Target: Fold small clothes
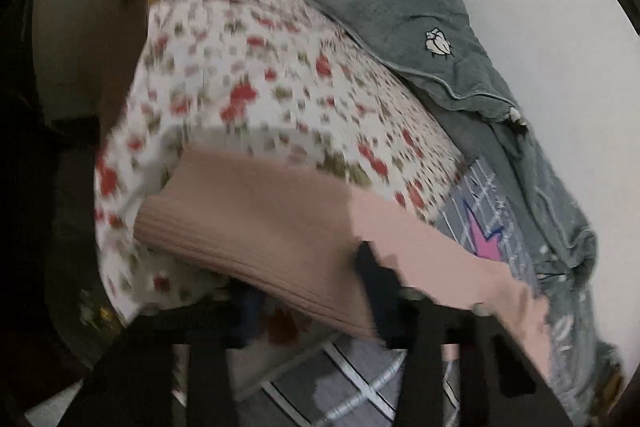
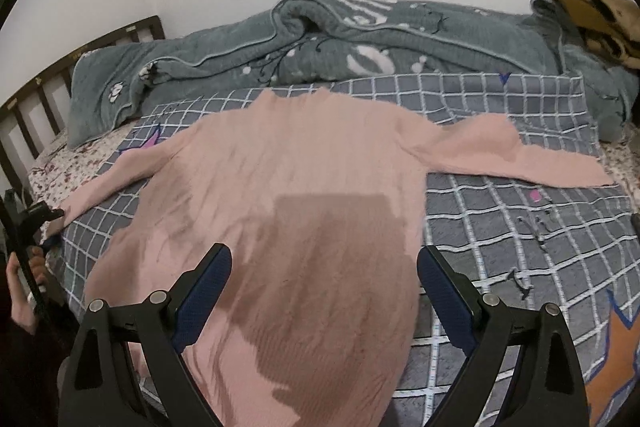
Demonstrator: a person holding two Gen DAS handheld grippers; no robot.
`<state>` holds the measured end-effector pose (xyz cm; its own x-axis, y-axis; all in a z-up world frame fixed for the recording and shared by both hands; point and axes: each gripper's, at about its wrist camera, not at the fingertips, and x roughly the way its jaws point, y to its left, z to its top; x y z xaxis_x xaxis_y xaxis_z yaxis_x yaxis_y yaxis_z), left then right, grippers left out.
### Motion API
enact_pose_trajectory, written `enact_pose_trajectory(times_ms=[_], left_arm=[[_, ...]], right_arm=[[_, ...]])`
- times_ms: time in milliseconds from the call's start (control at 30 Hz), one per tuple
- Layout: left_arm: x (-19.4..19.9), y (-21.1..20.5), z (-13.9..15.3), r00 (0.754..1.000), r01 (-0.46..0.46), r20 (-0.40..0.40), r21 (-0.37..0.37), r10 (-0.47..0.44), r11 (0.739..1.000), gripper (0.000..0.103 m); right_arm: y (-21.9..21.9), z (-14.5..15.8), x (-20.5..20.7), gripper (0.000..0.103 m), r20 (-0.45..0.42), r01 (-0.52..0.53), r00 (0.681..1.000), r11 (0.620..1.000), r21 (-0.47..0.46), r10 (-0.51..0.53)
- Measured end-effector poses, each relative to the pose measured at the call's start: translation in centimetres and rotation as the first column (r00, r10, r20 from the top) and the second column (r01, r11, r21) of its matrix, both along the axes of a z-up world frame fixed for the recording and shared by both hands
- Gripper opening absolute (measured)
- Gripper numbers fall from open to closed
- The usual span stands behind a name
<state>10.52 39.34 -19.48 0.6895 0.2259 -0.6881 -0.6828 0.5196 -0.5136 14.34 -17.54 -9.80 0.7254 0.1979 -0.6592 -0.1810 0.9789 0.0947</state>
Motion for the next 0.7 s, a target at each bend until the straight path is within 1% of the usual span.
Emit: enact_pose_trajectory(times_ms=[33, 67, 133, 167, 200, 267, 367, 400, 467, 500, 600, 633, 667, 700], left_arm=[[0.4, 0.0, 0.7, 1.0, 0.005, -0.024, 0.031, -0.004, 1.0, 0.009], [0.8, -0.1, 1.5, 0.999, 0.019, -0.039, 0.056, -0.017, 0.998, 0.007], [1.5, -0.8, 3.4, 0.998, 0.042, -0.053, 0.117, -0.036, 0.992, 0.007], [2.1, -1.6, 4.9, 0.997, 0.061, -0.055, 0.162, -0.053, 0.985, 0.007], [2.4, -2.1, 5.8, 0.997, 0.074, -0.051, 0.186, -0.066, 0.98, 0.007], [3.8, -4.2, 8.4, 0.992, 0.129, -0.041, 0.235, -0.122, 0.964, 0.007], [6.8, -8.4, 11.9, 0.975, 0.221, -0.032, 0.289, -0.222, 0.931, 0.007], [8.1, -10.6, 13.1, 0.964, 0.259, -0.024, 0.309, -0.265, 0.915, 0.007], [10.1, -13.8, 14.4, 0.947, 0.309, -0.019, 0.337, -0.321, 0.889, 0.007], [11.3, -15.7, 15.0, 0.935, 0.338, -0.018, 0.351, -0.354, 0.873, 0.007], [14.9, -22.2, 16.4, 0.883, 0.441, -0.024, 0.382, -0.469, 0.812, 0.007], [16.1, -24.8, 16.6, 0.859, 0.481, -0.03, 0.392, -0.511, 0.784, 0.007], [16.9, -26.8, 16.6, 0.838, 0.511, -0.033, 0.394, -0.544, 0.764, 0.007], [18.0, -29.9, 16.3, 0.803, 0.56, -0.04, 0.393, -0.595, 0.73, 0.007]], right_arm=[[0.0, 0.0, 0.0, 0.093, 0.005, -0.005, 1.0, 1.0, -0.003, 0.005], [0.0, 0.0, 0.0, 0.093, 0.015, -0.01, 1.0, 1.0, -0.009, 0.01], [-0.3, 0.1, -0.1, 0.093, 0.038, -0.014, 0.999, 1.0, -0.013, 0.014], [-0.5, 0.1, -0.1, 0.093, 0.044, -0.017, 0.999, 1.0, -0.009, 0.018], [-0.8, 0.1, 0.0, 0.093, 0.05, -0.024, 0.998, 1.0, -0.002, 0.024], [-1.4, 0.1, 0.0, 0.093, 0.064, -0.03, 0.997, 1.0, 0.003, 0.029], [-2.3, 0.2, 0.3, 0.093, 0.092, -0.023, 0.995, 1.0, -0.011, 0.024], [-2.7, 0.3, 0.4, 0.093, 0.098, -0.021, 0.995, 1.0, -0.012, 0.022], [-3.8, 0.7, 0.5, 0.093, 0.117, -0.018, 0.993, 1.0, 0.003, 0.017], [-4.3, 0.9, 0.5, 0.093, 0.123, -0.018, 0.992, 1.0, 0.012, 0.017], [-6.2, 1.3, 0.4, 0.093, 0.141, -0.014, 0.99, 0.999, 0.038, 0.008], [-6.6, 1.4, 0.4, 0.093, 0.145, -0.008, 0.989, 0.999, 0.04, 0.002], [-7.3, 1.4, 0.3, 0.093, 0.149, 0.005, 0.989, 0.999, 0.043, -0.011], [-7.8, 1.4, 0.2, 0.093, 0.151, 0.011, 0.988, 0.999, 0.047, -0.018]])
